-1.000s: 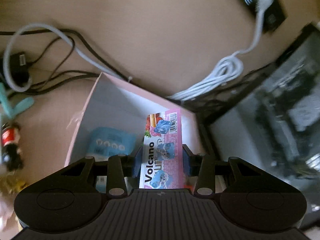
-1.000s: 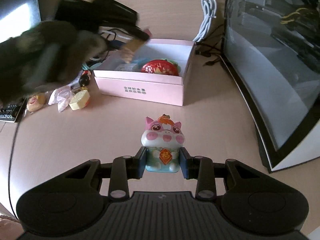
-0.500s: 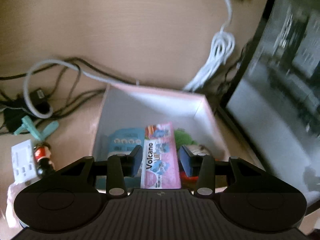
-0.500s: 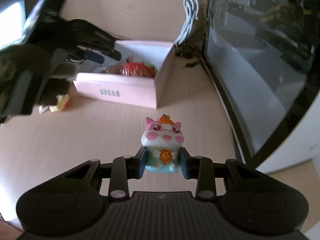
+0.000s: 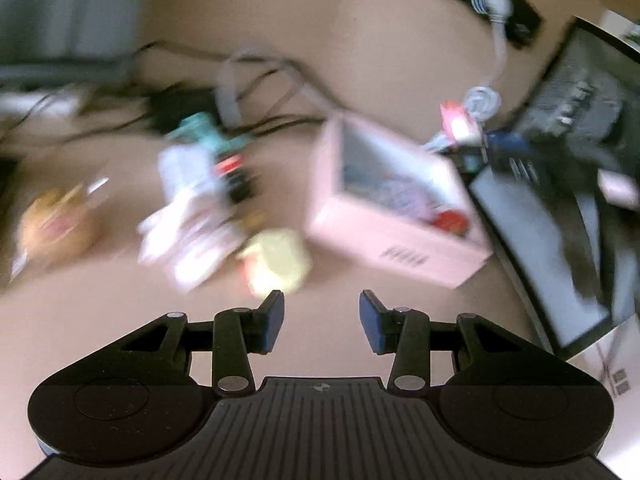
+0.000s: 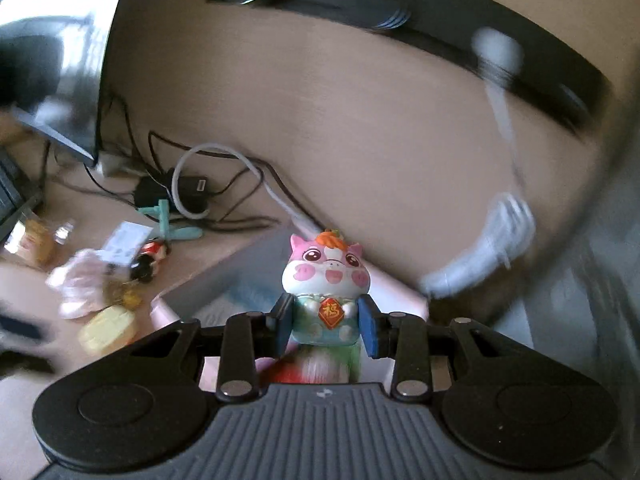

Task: Organize objects

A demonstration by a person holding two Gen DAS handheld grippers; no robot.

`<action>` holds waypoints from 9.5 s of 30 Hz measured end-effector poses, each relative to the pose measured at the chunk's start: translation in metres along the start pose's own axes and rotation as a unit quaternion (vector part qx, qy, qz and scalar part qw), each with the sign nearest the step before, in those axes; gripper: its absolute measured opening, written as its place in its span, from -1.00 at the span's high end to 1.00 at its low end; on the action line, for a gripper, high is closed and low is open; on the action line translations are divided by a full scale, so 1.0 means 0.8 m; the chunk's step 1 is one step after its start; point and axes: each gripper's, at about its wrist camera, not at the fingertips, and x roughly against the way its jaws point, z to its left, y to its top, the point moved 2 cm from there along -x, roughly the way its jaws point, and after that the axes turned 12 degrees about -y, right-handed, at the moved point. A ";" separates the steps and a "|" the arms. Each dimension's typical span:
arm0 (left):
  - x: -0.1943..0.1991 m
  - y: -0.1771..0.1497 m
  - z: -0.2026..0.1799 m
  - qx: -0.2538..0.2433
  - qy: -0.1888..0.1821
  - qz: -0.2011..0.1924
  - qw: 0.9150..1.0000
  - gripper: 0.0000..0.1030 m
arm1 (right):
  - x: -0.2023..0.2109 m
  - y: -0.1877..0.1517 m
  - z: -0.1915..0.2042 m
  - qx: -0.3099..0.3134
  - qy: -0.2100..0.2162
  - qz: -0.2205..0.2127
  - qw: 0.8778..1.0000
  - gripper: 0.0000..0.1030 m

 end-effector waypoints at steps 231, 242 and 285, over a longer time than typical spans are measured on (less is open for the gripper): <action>-0.132 0.122 -0.071 -0.072 -0.055 -0.037 0.995 0.02 | 0.146 -0.130 -0.084 -0.264 -0.010 0.038 0.964 -0.09; -0.008 0.000 -0.002 0.019 0.031 -0.022 0.999 0.02 | 0.008 0.008 -0.124 -0.321 -0.007 0.000 0.947 -0.31; -0.202 0.182 0.104 -0.017 0.152 -0.004 0.988 0.02 | 0.085 -0.161 0.069 -0.164 0.012 0.151 0.975 -0.55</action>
